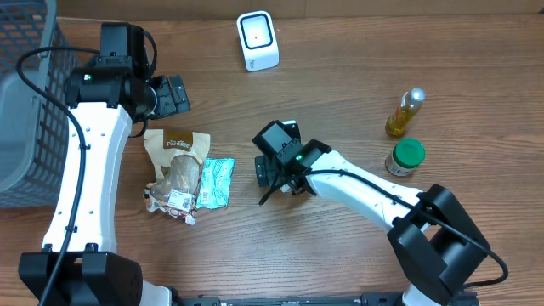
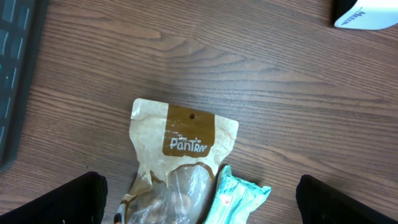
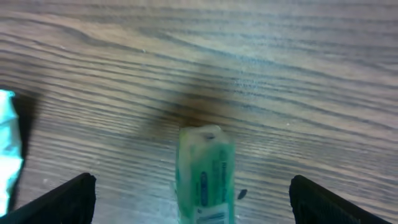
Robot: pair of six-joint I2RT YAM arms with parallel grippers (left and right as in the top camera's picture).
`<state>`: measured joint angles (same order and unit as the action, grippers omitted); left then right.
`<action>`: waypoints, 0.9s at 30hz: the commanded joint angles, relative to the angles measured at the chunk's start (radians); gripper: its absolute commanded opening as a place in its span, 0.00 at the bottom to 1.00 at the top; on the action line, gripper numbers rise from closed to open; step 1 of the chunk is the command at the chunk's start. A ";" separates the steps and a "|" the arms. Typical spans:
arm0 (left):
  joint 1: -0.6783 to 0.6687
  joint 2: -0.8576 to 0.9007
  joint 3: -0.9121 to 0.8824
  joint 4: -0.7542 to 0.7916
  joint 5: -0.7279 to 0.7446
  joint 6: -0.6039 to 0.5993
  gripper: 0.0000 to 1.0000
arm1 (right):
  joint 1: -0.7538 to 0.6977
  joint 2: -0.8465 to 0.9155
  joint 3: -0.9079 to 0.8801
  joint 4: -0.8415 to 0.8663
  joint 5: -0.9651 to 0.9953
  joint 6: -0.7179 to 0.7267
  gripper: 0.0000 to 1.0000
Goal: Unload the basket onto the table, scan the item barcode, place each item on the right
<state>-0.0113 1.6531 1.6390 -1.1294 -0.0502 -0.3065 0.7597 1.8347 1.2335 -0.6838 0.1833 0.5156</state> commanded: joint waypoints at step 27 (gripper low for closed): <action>0.002 -0.006 0.013 0.004 -0.009 0.015 1.00 | -0.101 -0.202 -0.046 -0.204 -0.032 0.016 0.05</action>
<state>-0.0113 1.6531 1.6390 -1.1297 -0.0502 -0.3069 0.6609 1.6299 1.2095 -0.9012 0.1719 0.5236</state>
